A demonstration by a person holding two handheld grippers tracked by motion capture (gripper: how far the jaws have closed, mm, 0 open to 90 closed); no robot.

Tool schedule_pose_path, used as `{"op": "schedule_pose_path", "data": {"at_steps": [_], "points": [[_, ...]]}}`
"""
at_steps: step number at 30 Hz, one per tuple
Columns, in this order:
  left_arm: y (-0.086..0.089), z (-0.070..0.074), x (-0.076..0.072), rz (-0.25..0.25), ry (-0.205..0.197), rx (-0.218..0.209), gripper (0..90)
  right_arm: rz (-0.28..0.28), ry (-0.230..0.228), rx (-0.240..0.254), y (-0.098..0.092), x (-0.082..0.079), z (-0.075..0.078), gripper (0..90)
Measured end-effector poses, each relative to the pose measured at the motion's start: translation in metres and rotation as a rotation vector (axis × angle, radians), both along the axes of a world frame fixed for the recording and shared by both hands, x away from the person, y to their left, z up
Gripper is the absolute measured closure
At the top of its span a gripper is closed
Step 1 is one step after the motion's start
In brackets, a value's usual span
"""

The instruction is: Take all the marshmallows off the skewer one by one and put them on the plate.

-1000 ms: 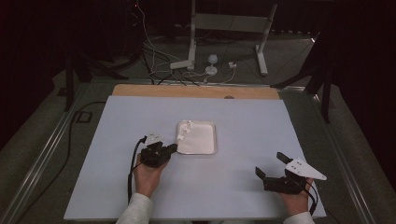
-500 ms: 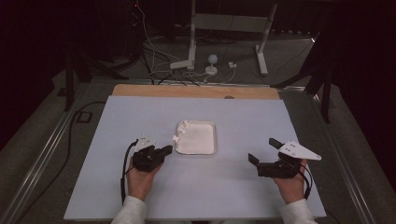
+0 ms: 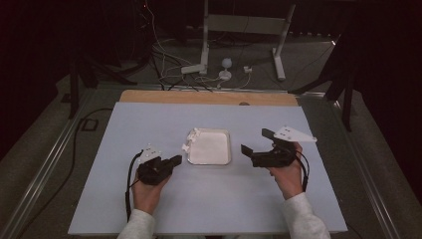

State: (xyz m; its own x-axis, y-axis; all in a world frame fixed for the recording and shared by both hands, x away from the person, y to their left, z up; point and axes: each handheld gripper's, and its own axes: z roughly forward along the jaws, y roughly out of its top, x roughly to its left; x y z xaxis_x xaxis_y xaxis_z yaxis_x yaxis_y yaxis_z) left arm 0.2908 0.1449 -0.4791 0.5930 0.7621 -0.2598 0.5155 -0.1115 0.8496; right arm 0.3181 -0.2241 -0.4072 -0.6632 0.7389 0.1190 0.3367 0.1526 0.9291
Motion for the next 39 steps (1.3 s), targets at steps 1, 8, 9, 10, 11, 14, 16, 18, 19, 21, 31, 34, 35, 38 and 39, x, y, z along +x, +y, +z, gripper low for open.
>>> {"op": "schedule_pose_path", "data": {"at_steps": [1,8,9,10,11,14,16,18,19,21,31,34,35,38,39], "points": [[-0.001,0.0,0.0,-0.002,-0.001,0.003,89.7,0.002,0.003,-0.001,0.004,0.003,0.001,0.0],[-0.005,0.001,-0.003,-0.019,-0.019,0.008,89.7,0.052,0.048,-0.014,0.03,0.023,0.003,0.0],[-0.006,0.0,-0.003,-0.021,-0.022,0.006,89.7,0.058,0.05,-0.015,0.034,0.025,0.003,0.0],[-0.006,0.0,-0.003,-0.021,-0.022,0.006,89.7,0.064,0.059,-0.011,0.037,0.028,0.003,0.0],[-0.007,0.0,-0.004,-0.029,-0.024,0.011,89.7,0.071,0.069,-0.005,0.04,0.03,0.002,0.0],[-0.009,0.001,-0.005,-0.039,-0.034,0.014,89.7,0.082,0.094,0.0,0.05,0.037,0.001,0.0],[-0.01,0.002,-0.005,-0.042,-0.041,0.014,89.7,0.092,0.11,0.007,0.056,0.041,-0.001,0.0],[-0.01,0.003,-0.006,-0.044,-0.043,0.013,89.7,0.105,0.139,0.016,0.062,0.045,-0.004,0.0],[-0.011,0.003,-0.006,-0.046,-0.045,0.014,89.7,0.11,0.15,0.015,0.065,0.046,-0.005,0.0],[-0.011,0.003,-0.006,-0.049,-0.046,0.012,89.7,0.12,0.174,0.022,0.07,0.05,-0.006,1.5],[-0.017,0.006,-0.009,-0.068,-0.067,-0.003,89.7,0.169,0.3,0.102,0.086,0.064,-0.013,32.1],[-0.018,0.007,-0.011,-0.076,-0.081,-0.01,89.7,0.158,0.325,0.114,0.091,0.065,-0.014,42.1],[-0.018,0.007,-0.011,-0.079,-0.086,-0.011,89.7,0.158,0.341,0.125,0.092,0.066,-0.014,44.7],[-0.019,0.007,-0.012,-0.084,-0.099,-0.009,89.7,0.166,0.4,0.165,0.094,0.069,-0.016,54.7],[-0.019,0.007,-0.012,-0.083,-0.102,-0.011,89.8,0.17,0.425,0.18,0.094,0.07,-0.016,59.2]]}}
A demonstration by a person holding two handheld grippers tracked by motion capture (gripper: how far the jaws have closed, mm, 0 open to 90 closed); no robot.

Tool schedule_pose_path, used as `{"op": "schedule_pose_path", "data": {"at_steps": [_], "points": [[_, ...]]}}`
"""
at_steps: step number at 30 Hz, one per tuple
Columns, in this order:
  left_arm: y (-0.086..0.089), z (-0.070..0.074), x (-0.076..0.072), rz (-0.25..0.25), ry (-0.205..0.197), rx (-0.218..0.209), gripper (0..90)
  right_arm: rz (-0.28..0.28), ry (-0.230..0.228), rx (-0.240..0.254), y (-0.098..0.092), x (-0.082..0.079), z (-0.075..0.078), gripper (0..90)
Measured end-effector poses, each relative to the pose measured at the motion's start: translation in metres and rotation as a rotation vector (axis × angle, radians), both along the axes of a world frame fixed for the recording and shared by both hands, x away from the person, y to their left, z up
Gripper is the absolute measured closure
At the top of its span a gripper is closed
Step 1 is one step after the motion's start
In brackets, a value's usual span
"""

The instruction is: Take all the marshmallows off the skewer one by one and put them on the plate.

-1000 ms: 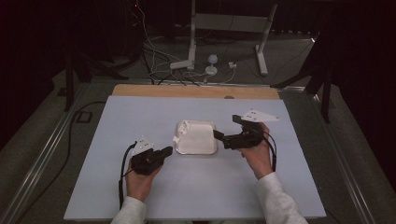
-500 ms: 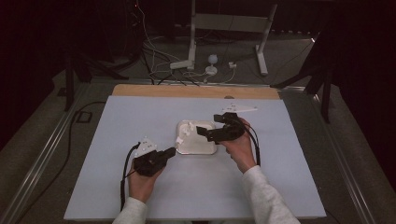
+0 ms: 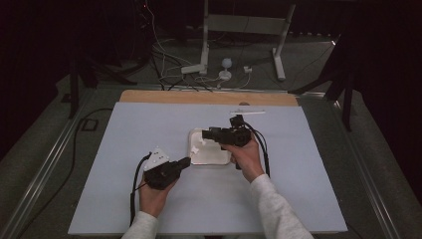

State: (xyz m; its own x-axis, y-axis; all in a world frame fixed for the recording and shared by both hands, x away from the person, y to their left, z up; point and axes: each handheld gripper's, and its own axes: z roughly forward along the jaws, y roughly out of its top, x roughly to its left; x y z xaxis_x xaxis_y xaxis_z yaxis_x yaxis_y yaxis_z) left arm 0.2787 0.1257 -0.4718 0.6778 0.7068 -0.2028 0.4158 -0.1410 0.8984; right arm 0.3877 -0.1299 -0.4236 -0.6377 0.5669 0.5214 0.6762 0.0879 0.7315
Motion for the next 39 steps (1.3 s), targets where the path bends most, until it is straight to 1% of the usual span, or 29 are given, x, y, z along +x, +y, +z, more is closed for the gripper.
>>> {"op": "schedule_pose_path", "data": {"at_steps": [2,3,5,8,11,13,18,22,23,27,30,31,34,36,37,38,39], "points": [[0.0,0.0,0.0,-0.007,-0.007,-0.003,89.8,0.012,0.022,0.021,0.0,0.001,-0.001,64.1],[0.0,0.0,0.0,-0.007,-0.007,-0.003,89.8,0.015,0.038,0.028,0.0,0.001,-0.002,67.7],[0.0,-0.001,-0.001,-0.01,-0.013,-0.007,89.8,0.015,0.056,0.037,0.0,0.001,-0.002,72.2],[0.0,-0.001,-0.001,-0.021,-0.019,-0.001,89.9,0.024,0.088,0.056,-0.002,0.002,-0.002,75.9],[-0.001,-0.001,-0.001,-0.025,-0.024,-0.002,90.0,0.025,0.076,0.073,-0.005,0.001,0.001,77.9],[-0.001,0.0,-0.002,-0.029,-0.035,0.001,90.0,0.021,0.058,0.075,-0.006,0.0,0.003,78.7],[-0.001,0.0,-0.002,-0.026,-0.045,0.008,90.0,-0.013,0.037,0.079,-0.005,-0.001,0.006,79.8],[0.0,0.002,-0.003,-0.024,-0.052,0.018,90.0,-0.046,-0.002,0.064,-0.004,-0.003,0.008,80.9],[0.0,0.002,-0.003,-0.023,-0.055,0.023,90.0,-0.052,-0.004,0.065,-0.003,-0.003,0.009,81.2],[0.0,0.002,-0.004,-0.022,-0.061,0.028,90.0,-0.062,-0.028,0.045,-0.003,-0.003,0.011,81.7],[0.001,0.003,-0.004,-0.022,-0.064,0.036,90.0,-0.074,-0.036,0.039,-0.003,-0.004,0.012,82.2],[0.001,0.003,-0.004,-0.024,-0.063,0.044,90.0,-0.078,-0.039,0.037,-0.004,-0.003,0.012,82.4],[0.0,0.002,-0.004,-0.023,-0.062,0.051,90.0,-0.104,-0.055,0.027,-0.005,-0.003,0.013,82.7],[0.002,0.001,-0.004,-0.022,-0.059,0.065,90.0,-0.112,-0.051,0.026,-0.006,-0.002,0.013,82.8],[0.002,-0.001,-0.005,-0.023,-0.056,0.096,90.0,-0.13,-0.062,0.019,-0.007,-0.002,0.014,83.0],[0.004,-0.003,-0.005,-0.02,-0.046,0.106,90.0,-0.181,-0.088,0.01,-0.012,-0.002,0.016,83.1],[0.007,-0.005,-0.005,-0.015,-0.032,0.089,90.0,-0.215,-0.088,0.039,-0.021,0.001,0.019,83.0]]}}
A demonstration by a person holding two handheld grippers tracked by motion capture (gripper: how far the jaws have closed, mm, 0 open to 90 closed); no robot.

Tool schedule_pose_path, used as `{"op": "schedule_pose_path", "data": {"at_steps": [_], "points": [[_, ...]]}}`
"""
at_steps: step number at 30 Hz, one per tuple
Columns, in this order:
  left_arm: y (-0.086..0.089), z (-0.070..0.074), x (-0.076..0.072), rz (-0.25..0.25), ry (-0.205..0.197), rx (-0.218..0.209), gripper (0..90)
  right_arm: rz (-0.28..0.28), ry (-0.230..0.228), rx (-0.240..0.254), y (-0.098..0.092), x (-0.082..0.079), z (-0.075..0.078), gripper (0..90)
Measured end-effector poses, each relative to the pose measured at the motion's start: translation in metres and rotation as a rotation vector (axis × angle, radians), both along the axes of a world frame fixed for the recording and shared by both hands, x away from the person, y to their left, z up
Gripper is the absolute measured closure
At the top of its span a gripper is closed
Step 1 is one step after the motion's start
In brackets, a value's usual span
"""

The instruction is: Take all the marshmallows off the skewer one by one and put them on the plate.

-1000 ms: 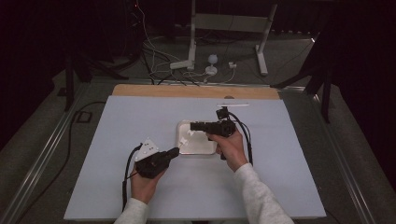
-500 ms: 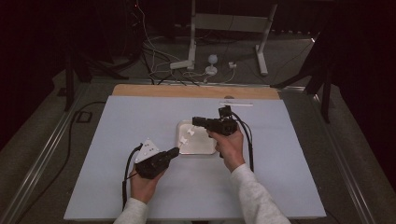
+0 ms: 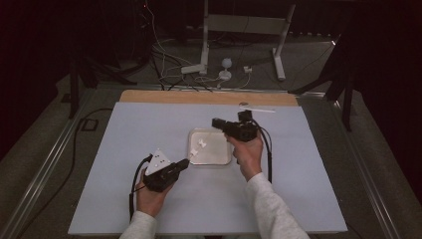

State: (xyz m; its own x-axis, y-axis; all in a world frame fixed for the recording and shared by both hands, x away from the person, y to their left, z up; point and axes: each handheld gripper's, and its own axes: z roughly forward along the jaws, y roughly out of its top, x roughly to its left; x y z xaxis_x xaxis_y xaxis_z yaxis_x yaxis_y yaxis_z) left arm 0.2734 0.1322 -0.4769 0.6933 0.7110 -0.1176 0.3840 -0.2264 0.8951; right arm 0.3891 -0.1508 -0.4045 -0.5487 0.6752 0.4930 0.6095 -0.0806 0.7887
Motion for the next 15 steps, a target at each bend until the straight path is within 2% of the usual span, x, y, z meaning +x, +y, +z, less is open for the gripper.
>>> {"op": "schedule_pose_path", "data": {"at_steps": [1,2,3,5,6,9,15], "points": [[0.003,0.0,0.001,0.005,0.01,-0.024,90.0,-0.012,-0.005,0.016,-0.008,0.003,0.003,82.9],[0.003,0.0,0.001,0.005,0.01,-0.024,90.0,-0.002,-0.018,-0.003,-0.012,0.004,0.007,82.5],[0.005,0.003,0.003,0.016,0.008,-0.054,90.0,0.032,-0.02,-0.019,-0.014,0.004,0.01,82.2],[0.004,0.004,0.003,0.018,0.005,-0.056,90.0,0.064,-0.039,-0.074,-0.012,0.002,0.012,81.6],[0.003,0.004,0.003,0.028,0.005,-0.06,90.0,0.076,-0.041,-0.082,-0.01,0.001,0.011,81.3],[0.004,0.003,0.002,0.039,0.013,-0.067,90.0,0.069,-0.02,-0.082,-0.007,0.003,0.003,80.4],[0.008,0.0,0.005,0.06,0.029,-0.075,90.0,0.09,0.019,-0.202,0.005,0.009,-0.021,78.2]]}}
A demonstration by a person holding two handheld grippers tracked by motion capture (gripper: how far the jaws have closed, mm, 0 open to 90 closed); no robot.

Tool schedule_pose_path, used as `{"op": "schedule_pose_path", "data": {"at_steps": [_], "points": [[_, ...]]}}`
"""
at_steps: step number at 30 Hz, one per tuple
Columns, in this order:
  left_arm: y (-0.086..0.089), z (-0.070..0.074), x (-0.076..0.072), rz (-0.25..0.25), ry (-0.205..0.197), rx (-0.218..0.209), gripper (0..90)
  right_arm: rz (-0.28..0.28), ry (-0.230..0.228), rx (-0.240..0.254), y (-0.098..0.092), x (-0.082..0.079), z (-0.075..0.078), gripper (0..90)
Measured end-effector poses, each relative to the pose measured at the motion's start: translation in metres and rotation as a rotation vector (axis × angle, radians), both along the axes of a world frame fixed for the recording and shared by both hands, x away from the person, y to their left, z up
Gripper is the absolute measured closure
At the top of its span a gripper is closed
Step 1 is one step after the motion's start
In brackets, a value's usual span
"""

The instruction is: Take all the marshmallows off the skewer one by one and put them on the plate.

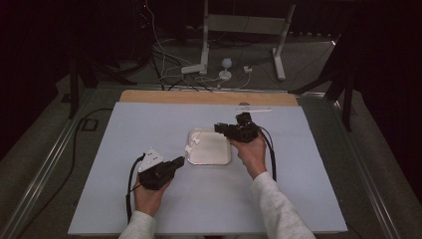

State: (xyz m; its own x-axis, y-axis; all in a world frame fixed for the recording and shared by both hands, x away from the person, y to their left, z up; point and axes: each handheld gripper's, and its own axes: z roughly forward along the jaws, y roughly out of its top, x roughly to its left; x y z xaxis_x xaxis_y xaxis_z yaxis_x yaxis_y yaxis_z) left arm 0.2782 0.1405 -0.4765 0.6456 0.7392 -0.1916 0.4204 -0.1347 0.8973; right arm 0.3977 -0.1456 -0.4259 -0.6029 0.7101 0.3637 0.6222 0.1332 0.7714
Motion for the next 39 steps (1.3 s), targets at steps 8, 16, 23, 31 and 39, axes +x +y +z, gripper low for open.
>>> {"op": "schedule_pose_path", "data": {"at_steps": [8,16,23,31,39], "points": [[0.001,-0.002,0.002,0.01,0.01,0.002,90.0,0.016,0.039,-0.076,0.011,0.006,-0.016,39.5],[0.001,-0.001,0.003,0.022,0.011,-0.002,89.9,0.074,0.027,0.009,0.011,-0.006,-0.004,25.8],[-0.001,-0.001,0.002,0.017,0.004,-0.005,90.0,0.148,0.04,0.096,0.019,-0.015,-0.002,27.1],[-0.006,0.0,0.0,-0.005,-0.014,-0.014,90.0,0.197,0.091,0.145,0.035,-0.018,-0.011,39.4],[-0.007,-0.001,-0.001,-0.016,-0.022,-0.018,90.0,0.23,0.231,0.235,0.04,-0.014,-0.017,68.6]]}}
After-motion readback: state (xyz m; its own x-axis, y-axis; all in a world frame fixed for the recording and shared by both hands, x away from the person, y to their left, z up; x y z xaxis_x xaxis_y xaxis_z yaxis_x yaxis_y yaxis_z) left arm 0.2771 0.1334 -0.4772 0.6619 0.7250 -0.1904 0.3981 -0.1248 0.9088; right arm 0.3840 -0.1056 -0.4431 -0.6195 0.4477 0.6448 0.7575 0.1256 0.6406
